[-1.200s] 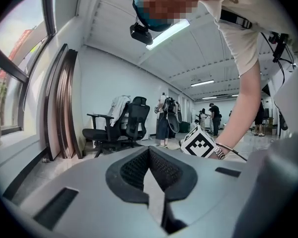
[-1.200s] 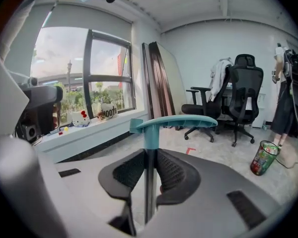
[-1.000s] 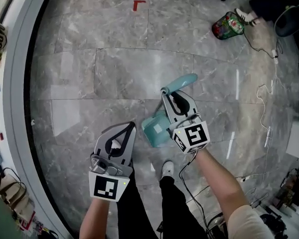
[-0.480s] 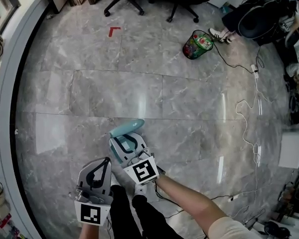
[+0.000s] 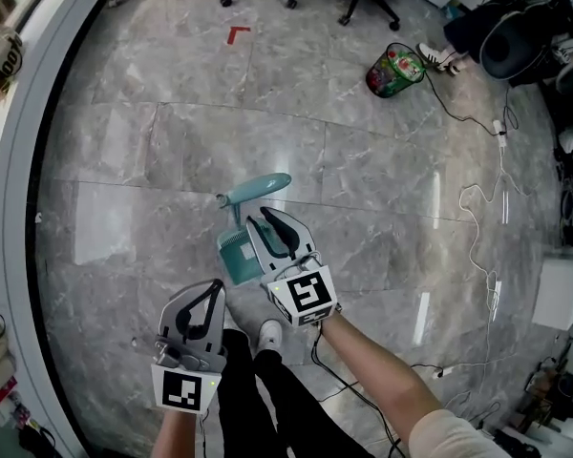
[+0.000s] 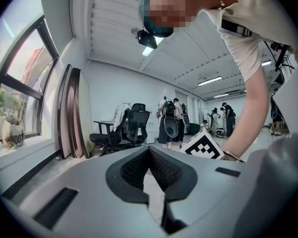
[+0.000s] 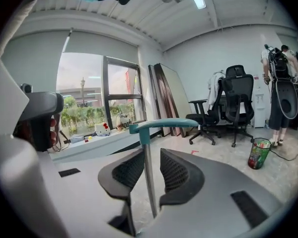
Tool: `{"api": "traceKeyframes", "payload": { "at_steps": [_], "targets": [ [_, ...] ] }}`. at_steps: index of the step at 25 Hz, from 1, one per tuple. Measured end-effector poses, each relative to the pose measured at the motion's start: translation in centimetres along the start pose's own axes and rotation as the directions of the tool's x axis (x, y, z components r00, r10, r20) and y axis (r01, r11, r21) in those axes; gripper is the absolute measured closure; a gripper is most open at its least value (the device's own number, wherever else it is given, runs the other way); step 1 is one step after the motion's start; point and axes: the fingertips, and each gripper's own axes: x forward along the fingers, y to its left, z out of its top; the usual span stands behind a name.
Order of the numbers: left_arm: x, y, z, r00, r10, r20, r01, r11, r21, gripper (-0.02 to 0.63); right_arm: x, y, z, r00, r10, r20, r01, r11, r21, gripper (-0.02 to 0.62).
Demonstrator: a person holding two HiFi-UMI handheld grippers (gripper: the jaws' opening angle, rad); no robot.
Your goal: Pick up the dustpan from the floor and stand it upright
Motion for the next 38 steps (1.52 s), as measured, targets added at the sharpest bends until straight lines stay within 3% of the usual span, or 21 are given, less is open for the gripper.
{"api": "traceKeyframes", "payload": {
  "at_steps": [3,6,10,15,18,20,24,28,34,38],
  "targets": [
    [-1.0,0.1,1.6,0.998,0.053,0.024,-0.053,0.998,-0.034,0.595,-3.4,-0.6,0.9,0.999,-0.044,0.002,0.044,0.998,0.034,0.503],
    [-1.2,-0.8,4.9,0.994,0.095,0.058,-0.093,0.995,-0.040,0.595,-7.1,-0.2,4.2,0.999,-0.028,0.037,0.027,0.999,0.037,0.506],
    [-1.4,-2.2,12.0,0.989,0.123,0.084,-0.118,0.991,-0.057,0.595,-12.1,1.9,12.7,0.996,0.027,0.090,-0.025,1.000,-0.018,0.577],
    [-2.1,-4.4,22.5,0.981,0.091,0.168,-0.082,0.995,-0.063,0.595,-18.8,4.7,24.7,0.962,0.065,0.266,-0.059,0.998,-0.031,0.577],
    [-3.2,-7.8,26.7,0.982,0.041,0.185,-0.037,0.999,-0.023,0.595,-23.5,6.6,28.4,0.947,0.088,0.308,-0.067,0.995,-0.079,0.577],
    [-3.8,-10.5,28.8,0.982,0.002,0.191,-0.002,1.000,0.003,0.595,-26.5,7.3,30.0,0.945,0.085,0.317,-0.056,0.994,-0.098,0.577],
    [-6.1,-14.4,31.8,0.987,-0.053,0.150,0.040,0.995,0.087,0.595,-31.3,8.0,31.2,0.975,0.044,0.219,-0.037,0.999,-0.033,0.577],
    [-8.7,-17.3,33.8,0.990,-0.077,0.121,0.064,0.992,0.109,0.595,-34.7,9.1,33.4,0.965,0.046,0.257,-0.039,0.999,-0.034,0.577],
    [-10.7,-19.0,35.2,0.989,-0.100,0.107,0.086,0.987,0.132,0.595,-37.2,10.3,36.4,0.955,0.056,0.292,-0.044,0.998,-0.048,0.577],
    [-11.9,-18.3,37.6,0.986,-0.087,0.142,0.064,0.986,0.154,0.595,-37.4,11.8,37.6,0.951,0.063,0.302,-0.050,0.998,-0.050,0.577]
  ]
}}
